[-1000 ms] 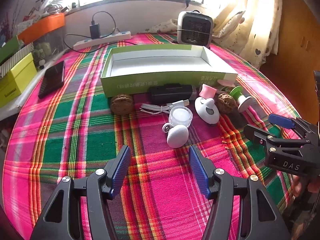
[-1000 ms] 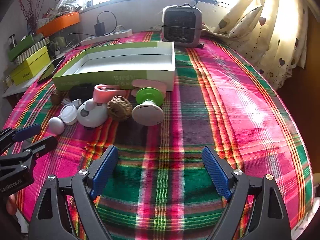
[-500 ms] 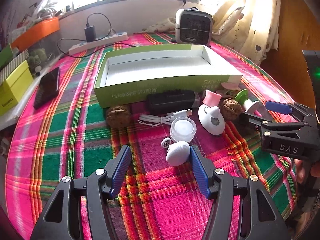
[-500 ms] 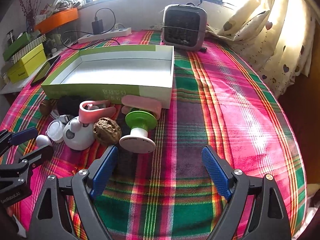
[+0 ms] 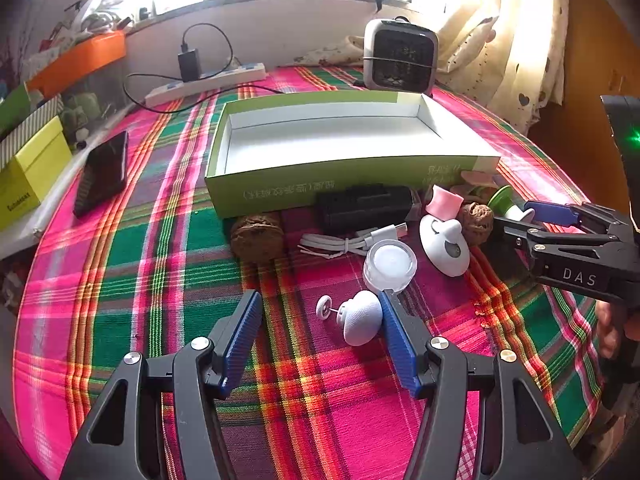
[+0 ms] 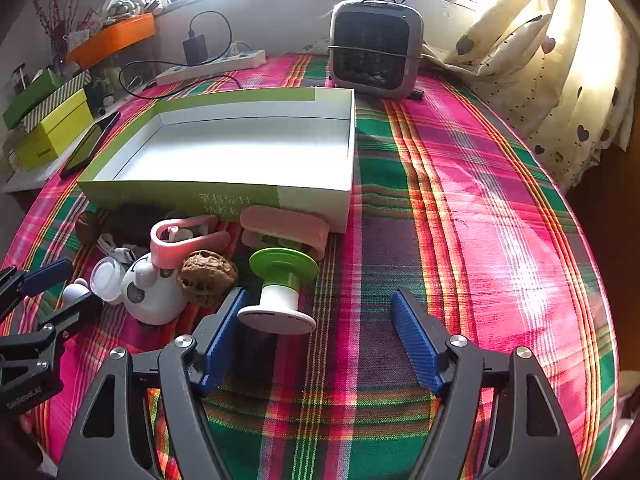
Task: Organize objects
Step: 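Grasp the green-and-white spool with the right tool while the left tool grasps the white knob, then carry the spool and knob into the box and open both tools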
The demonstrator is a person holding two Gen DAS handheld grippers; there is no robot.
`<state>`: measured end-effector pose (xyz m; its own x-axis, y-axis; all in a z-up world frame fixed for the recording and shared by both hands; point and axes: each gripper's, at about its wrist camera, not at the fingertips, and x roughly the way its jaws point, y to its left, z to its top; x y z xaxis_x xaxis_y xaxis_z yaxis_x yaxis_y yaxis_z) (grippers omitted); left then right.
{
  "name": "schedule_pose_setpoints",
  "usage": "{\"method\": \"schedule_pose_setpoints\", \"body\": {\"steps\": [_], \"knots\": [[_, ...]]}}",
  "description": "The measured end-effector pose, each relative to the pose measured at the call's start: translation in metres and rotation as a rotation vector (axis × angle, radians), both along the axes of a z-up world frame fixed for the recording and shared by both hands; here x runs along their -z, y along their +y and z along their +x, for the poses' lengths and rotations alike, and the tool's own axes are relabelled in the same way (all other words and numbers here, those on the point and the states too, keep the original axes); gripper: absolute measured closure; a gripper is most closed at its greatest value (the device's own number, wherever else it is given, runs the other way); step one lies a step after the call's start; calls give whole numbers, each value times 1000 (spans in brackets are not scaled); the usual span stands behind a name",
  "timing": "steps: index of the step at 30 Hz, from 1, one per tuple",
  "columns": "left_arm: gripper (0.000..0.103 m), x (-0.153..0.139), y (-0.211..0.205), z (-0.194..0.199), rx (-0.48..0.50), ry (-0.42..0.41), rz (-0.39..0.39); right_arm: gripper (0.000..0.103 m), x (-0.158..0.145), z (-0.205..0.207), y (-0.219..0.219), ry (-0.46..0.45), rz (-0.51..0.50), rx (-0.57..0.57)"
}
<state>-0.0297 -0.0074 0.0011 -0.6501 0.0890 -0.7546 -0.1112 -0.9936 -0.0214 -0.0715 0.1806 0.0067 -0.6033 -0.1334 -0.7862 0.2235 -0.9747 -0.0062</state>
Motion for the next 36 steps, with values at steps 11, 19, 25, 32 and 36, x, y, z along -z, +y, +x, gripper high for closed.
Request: {"method": "schedule_pose_setpoints", "body": {"steps": [11,19,25,32,36], "knots": [[61,-2,-9,0,-32,5,35,58,-1,2,-2,13,-5,-15],[74,-2,-15,-1,-45,8,48,68,-1,3,-3,18,-5,-18],[74,-2,-16,-1,-39,10,50,68,-2,2,-3,18,-5,-14],[74,-2,-16,-1,-42,9,49,68,-3,3,-2,23,-11,-13],[74,-7,-15,-1,-41,19,58,68,-5,5,-3,29,-15,-14]]}}
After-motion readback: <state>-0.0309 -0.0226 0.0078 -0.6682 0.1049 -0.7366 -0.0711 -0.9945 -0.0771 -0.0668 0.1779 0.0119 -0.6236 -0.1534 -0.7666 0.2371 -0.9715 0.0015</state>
